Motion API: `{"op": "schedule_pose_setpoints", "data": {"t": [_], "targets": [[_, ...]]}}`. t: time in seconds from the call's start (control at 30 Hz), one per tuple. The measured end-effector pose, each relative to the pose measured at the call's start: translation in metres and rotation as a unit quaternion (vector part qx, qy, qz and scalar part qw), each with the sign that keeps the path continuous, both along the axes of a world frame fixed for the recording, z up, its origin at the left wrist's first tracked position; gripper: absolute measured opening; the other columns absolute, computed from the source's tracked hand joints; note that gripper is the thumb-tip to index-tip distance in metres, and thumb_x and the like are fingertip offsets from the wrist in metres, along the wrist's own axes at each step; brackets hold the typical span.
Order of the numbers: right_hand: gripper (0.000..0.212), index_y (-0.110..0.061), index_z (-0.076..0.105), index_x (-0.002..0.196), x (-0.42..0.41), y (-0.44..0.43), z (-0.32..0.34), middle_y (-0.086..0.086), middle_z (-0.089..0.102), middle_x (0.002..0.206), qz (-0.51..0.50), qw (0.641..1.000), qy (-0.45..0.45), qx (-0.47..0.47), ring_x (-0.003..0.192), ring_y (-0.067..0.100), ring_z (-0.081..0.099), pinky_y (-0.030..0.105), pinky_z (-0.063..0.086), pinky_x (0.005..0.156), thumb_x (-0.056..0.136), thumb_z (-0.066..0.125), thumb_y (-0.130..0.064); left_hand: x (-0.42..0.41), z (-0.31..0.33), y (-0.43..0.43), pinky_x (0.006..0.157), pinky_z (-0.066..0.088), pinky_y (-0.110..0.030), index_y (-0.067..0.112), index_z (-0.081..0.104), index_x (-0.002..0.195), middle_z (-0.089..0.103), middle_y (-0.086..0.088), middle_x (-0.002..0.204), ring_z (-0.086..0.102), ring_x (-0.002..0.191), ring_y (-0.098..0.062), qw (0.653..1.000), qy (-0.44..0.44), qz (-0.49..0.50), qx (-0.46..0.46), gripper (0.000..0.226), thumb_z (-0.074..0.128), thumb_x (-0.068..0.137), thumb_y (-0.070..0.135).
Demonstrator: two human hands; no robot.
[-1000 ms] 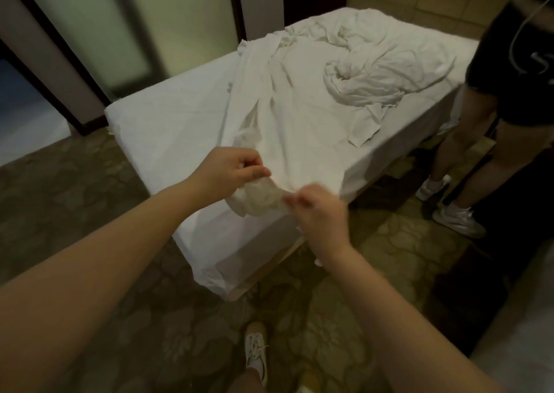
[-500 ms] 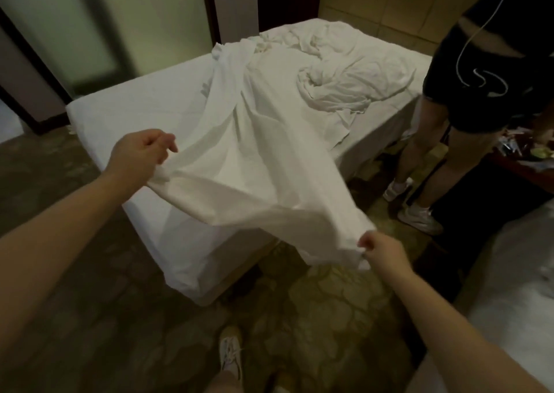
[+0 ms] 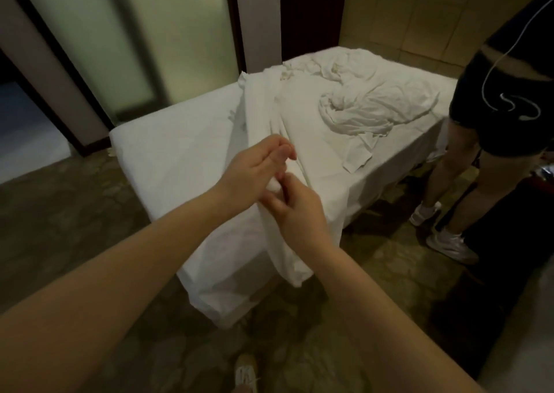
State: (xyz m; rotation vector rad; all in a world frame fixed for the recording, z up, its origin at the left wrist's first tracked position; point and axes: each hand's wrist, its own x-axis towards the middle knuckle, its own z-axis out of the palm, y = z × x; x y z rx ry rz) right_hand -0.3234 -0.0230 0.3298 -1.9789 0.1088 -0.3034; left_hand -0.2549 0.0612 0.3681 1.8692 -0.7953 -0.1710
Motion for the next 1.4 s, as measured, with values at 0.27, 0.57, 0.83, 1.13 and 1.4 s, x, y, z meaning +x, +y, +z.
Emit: {"op": "schedule_pose_setpoints", "data": {"t": [0.27, 0.57, 0.83, 1.13, 1.4], "targets": [[0.020, -0.027, 0.053, 0.081, 0.038, -0.018, 0.043, -0.009, 0.057, 0.075, -0.048, 0.993, -0.083, 0.070, 0.071, 0.001, 0.057, 0.017, 0.049, 0.069, 0.099, 0.044, -0.024, 0.062, 0.023, 0.005, 0.077, 0.052, -0.023, 0.030, 0.053, 0.099, 0.061, 0.000, 0.092, 0.060, 0.081, -0.007, 0.995, 0.063, -0.080, -0.013, 0.014, 0.052, 0.088, 0.039], [0.011, -0.027, 0.057, 0.079, 0.088, -0.051, 0.075, -0.022, 0.058, 0.065, -0.116, 0.985, -0.131, 0.002, 0.061, 0.001, 0.054, 0.013, 0.042, 0.057, 0.088, 0.057, -0.032, 0.140, 0.061, -0.028, 0.072, 0.051, -0.019, 0.018, 0.053, 0.093, 0.059, 0.010, 0.075, 0.056, 0.074, -0.007, 0.958, 0.065, -0.277, -0.034, 0.016, 0.054, 0.083, 0.030], [0.033, 0.006, 0.052, 0.083, 0.067, -0.091, 0.079, 0.007, 0.046, 0.065, -0.313, 0.928, -0.190, 0.063, 0.058, 0.020, 0.041, 0.029, 0.036, 0.054, 0.098, 0.046, -0.021, 0.141, 0.065, -0.092, 0.070, 0.049, -0.009, 0.038, 0.039, 0.096, 0.055, 0.016, 0.082, 0.059, 0.076, -0.003, 0.927, -0.238, -0.288, -0.032, 0.030, 0.056, 0.086, 0.015], [0.027, 0.001, 0.052, 0.084, 0.032, -0.137, 0.090, -0.002, 0.044, 0.064, -0.341, 0.917, -0.206, 0.033, 0.056, 0.010, 0.041, 0.020, 0.035, 0.049, 0.099, 0.045, -0.020, 0.119, 0.062, -0.149, 0.067, 0.054, -0.018, 0.038, 0.042, 0.089, 0.063, 0.013, 0.085, 0.062, 0.074, -0.005, 0.920, -0.138, -0.366, 0.025, 0.020, 0.060, 0.088, 0.029], [0.022, -0.017, 0.054, 0.079, 0.023, -0.175, 0.077, -0.008, 0.048, 0.064, -0.320, 0.925, -0.196, 0.063, 0.059, 0.012, 0.045, 0.024, 0.038, 0.051, 0.096, 0.046, -0.028, 0.103, 0.054, -0.163, 0.058, 0.042, -0.007, 0.035, 0.037, 0.099, 0.057, 0.007, 0.073, 0.055, 0.068, -0.004, 0.924, -0.213, -0.317, -0.011, 0.032, 0.061, 0.089, 0.016]]}}
